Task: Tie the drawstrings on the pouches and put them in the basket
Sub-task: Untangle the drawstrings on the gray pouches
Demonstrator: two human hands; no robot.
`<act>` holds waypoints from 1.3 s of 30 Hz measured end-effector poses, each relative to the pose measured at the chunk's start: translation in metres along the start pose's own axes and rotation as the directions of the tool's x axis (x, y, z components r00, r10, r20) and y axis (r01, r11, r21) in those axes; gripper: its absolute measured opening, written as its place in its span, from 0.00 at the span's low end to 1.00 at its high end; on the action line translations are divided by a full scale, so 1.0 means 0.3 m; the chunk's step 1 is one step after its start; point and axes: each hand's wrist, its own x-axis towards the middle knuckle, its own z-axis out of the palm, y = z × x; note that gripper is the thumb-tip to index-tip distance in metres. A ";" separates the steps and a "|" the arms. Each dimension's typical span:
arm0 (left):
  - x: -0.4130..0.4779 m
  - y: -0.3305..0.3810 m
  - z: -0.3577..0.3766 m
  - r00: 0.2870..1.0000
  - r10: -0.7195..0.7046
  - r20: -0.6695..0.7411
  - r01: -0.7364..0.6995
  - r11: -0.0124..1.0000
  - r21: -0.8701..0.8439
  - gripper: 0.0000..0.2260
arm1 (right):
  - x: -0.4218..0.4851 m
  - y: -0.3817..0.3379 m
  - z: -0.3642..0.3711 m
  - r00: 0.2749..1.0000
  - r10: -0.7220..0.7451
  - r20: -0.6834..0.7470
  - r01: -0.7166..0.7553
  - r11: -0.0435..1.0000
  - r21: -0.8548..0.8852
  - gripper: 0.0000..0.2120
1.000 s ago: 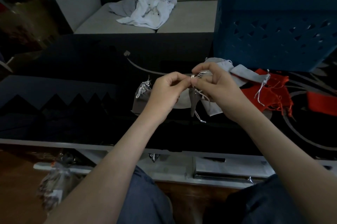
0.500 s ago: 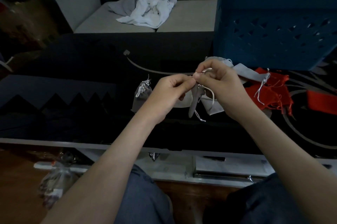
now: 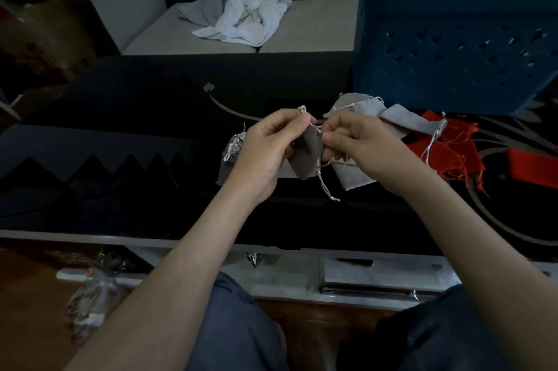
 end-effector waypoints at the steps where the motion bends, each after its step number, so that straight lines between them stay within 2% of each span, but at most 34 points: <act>1: -0.001 0.000 0.001 1.000 0.007 0.016 -0.006 0.999 -0.036 0.06 | 0.000 -0.001 0.000 1.000 -0.016 0.001 0.016 1.000 -0.014 0.09; 6: 0.004 -0.003 0.000 0.992 0.018 0.126 0.004 0.985 -0.171 0.08 | 0.001 0.004 -0.011 0.998 -0.059 0.030 0.061 0.996 -0.058 0.05; 9: 0.002 0.001 0.002 0.991 -0.030 0.132 0.063 0.967 -0.248 0.10 | 0.001 0.004 -0.011 0.998 -0.058 0.035 0.060 0.996 -0.067 0.05; 12: 0.002 0.001 0.005 0.993 -0.078 0.094 0.094 0.980 -0.176 0.10 | -0.001 0.007 -0.015 0.999 -0.007 0.044 0.012 0.993 -0.121 0.06; 16: -0.003 0.004 0.016 0.994 -0.110 0.025 0.110 0.994 -0.018 0.08 | -0.002 0.016 -0.019 0.992 0.096 0.086 -0.082 0.985 -0.150 0.12; 18: -0.002 -0.002 0.018 0.994 -0.111 0.007 0.111 0.993 0.037 0.06 | 0.001 0.019 -0.023 0.986 0.163 0.046 -0.158 0.983 -0.095 0.15; 21: 0.003 -0.011 0.015 0.990 -0.131 -0.043 0.133 0.990 0.048 0.03 | 0.003 0.014 -0.037 0.946 0.325 -0.004 -0.324 0.942 0.083 0.16; 24: 0.004 -0.012 0.022 0.986 -0.161 -0.037 0.163 0.984 0.067 0.02 | 0.003 0.003 -0.044 0.923 0.385 0.018 -0.374 0.886 0.273 0.15; 27: 0.011 -0.019 0.029 0.984 -0.172 -0.048 0.175 0.983 0.064 0.05 | -0.001 -0.004 -0.039 0.942 0.330 0.058 -0.327 0.866 0.377 0.13; 29: 0.014 -0.023 0.030 0.982 -0.177 -0.058 0.181 0.982 0.062 0.06 | -0.006 -0.003 -0.031 0.966 0.251 0.065 -0.258 0.899 0.353 0.12; 33: 0.014 -0.021 0.033 0.982 -0.179 -0.056 0.181 0.983 0.042 0.08 | -0.017 -0.003 -0.009 0.998 0.053 0.033 -0.057 0.987 0.153 0.11; 39: 0.015 -0.028 0.023 0.987 -0.162 -0.017 0.163 0.981 0.102 0.08 | -0.021 -0.004 0.013 0.994 -0.090 -0.059 0.081 0.988 -0.132 0.07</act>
